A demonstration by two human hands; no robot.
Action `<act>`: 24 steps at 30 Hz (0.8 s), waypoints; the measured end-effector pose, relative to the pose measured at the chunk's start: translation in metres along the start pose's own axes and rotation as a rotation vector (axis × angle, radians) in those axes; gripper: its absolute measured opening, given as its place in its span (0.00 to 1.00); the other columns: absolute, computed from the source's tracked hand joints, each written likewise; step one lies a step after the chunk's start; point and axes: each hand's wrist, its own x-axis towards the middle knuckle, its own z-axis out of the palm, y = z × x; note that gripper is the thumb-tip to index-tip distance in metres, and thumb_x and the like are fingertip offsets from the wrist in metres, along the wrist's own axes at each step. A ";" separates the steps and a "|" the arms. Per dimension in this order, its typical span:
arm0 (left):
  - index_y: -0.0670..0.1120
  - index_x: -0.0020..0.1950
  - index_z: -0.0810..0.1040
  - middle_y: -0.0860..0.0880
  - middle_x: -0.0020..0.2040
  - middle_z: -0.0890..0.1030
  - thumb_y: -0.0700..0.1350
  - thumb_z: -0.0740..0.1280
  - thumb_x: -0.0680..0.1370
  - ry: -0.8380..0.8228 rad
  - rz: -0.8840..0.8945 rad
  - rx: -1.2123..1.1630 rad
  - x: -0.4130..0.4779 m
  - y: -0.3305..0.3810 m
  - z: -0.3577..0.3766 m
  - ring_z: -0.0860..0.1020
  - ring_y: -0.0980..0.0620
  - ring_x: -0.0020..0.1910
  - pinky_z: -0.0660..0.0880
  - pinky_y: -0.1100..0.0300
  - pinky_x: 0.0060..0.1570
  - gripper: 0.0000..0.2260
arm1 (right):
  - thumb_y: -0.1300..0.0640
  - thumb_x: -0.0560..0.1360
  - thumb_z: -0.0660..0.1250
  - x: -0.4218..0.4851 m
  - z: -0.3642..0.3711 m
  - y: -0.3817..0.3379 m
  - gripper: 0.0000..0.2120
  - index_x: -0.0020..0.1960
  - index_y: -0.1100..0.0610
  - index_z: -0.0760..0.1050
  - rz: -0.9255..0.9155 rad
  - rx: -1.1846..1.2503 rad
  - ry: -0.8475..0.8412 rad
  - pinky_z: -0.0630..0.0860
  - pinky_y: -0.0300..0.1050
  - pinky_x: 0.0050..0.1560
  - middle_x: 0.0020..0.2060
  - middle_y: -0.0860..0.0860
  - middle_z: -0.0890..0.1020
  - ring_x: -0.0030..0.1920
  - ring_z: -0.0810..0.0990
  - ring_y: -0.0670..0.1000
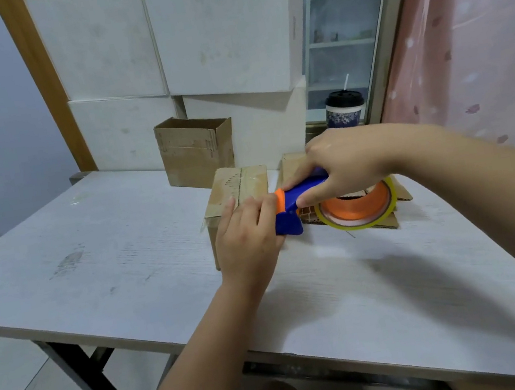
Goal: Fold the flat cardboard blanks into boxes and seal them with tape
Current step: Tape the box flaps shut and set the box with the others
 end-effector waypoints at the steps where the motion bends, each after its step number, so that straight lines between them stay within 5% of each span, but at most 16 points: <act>1: 0.42 0.49 0.80 0.46 0.40 0.81 0.46 0.73 0.69 0.007 0.004 -0.012 0.000 -0.001 0.000 0.80 0.47 0.39 0.74 0.51 0.57 0.12 | 0.34 0.74 0.59 0.003 -0.003 0.000 0.20 0.64 0.35 0.73 0.003 0.000 -0.023 0.64 0.36 0.38 0.36 0.35 0.73 0.39 0.71 0.39; 10: 0.42 0.42 0.83 0.40 0.53 0.82 0.53 0.82 0.58 -0.319 0.008 -0.092 0.002 -0.003 -0.012 0.80 0.39 0.52 0.72 0.44 0.58 0.21 | 0.33 0.73 0.62 0.026 -0.002 -0.007 0.20 0.59 0.39 0.78 0.133 0.079 -0.327 0.69 0.39 0.42 0.42 0.39 0.80 0.45 0.76 0.44; 14: 0.43 0.40 0.83 0.36 0.57 0.79 0.53 0.83 0.54 -0.458 0.052 -0.148 0.006 -0.005 -0.022 0.78 0.34 0.56 0.67 0.39 0.60 0.21 | 0.34 0.73 0.63 0.023 0.007 0.007 0.27 0.62 0.50 0.79 0.191 0.296 -0.466 0.74 0.48 0.60 0.51 0.49 0.83 0.52 0.80 0.52; 17: 0.45 0.44 0.84 0.35 0.63 0.75 0.57 0.81 0.56 -0.596 0.067 -0.205 0.012 -0.014 -0.029 0.73 0.33 0.63 0.62 0.39 0.64 0.23 | 0.36 0.73 0.65 0.012 0.022 0.019 0.27 0.52 0.60 0.81 0.220 0.603 -0.498 0.72 0.44 0.44 0.36 0.51 0.79 0.38 0.74 0.53; 19: 0.46 0.49 0.84 0.39 0.70 0.70 0.61 0.77 0.60 -0.684 0.056 -0.233 0.018 -0.019 -0.035 0.66 0.37 0.70 0.55 0.45 0.69 0.25 | 0.38 0.71 0.67 0.002 0.037 0.023 0.22 0.42 0.58 0.78 0.256 0.834 -0.491 0.69 0.43 0.36 0.29 0.49 0.76 0.31 0.71 0.49; 24: 0.53 0.50 0.84 0.50 0.75 0.63 0.63 0.74 0.61 -0.702 0.006 -0.368 0.027 -0.020 -0.042 0.56 0.55 0.71 0.49 0.64 0.64 0.23 | 0.39 0.67 0.68 -0.023 0.082 0.028 0.22 0.43 0.59 0.79 0.428 1.344 -0.524 0.73 0.43 0.36 0.33 0.54 0.80 0.32 0.77 0.50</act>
